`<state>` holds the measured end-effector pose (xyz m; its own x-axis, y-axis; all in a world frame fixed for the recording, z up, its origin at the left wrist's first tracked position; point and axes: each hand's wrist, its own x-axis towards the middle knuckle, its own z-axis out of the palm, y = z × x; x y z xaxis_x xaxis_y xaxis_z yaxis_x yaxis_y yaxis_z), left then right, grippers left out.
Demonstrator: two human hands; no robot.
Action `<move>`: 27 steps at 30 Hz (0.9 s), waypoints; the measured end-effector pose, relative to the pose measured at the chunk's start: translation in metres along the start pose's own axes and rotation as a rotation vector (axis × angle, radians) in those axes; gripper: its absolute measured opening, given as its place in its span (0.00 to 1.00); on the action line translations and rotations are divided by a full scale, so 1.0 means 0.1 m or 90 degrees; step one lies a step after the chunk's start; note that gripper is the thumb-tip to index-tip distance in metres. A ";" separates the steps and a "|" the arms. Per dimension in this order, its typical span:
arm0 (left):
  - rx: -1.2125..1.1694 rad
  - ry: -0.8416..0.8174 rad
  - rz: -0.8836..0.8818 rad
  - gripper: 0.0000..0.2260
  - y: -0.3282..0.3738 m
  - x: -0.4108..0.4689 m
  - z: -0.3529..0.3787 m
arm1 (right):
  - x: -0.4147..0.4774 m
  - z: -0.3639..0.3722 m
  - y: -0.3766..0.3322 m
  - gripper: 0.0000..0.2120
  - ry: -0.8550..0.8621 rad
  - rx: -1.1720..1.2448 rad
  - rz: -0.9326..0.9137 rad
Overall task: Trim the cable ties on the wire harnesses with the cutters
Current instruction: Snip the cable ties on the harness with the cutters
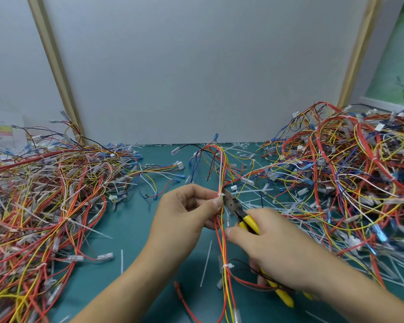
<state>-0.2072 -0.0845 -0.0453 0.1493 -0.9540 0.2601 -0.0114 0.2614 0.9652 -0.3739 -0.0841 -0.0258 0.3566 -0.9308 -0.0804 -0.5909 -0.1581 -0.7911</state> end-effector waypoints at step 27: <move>-0.072 -0.026 -0.085 0.02 0.05 0.05 -0.02 | 0.07 -0.17 -0.05 0.05 0.268 0.335 -0.133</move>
<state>-0.2043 -0.0873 -0.0397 0.1016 -0.9858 0.1335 0.1174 0.1451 0.9824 -0.3805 -0.0952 -0.0123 0.0512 -0.9635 0.2628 -0.0749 -0.2662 -0.9610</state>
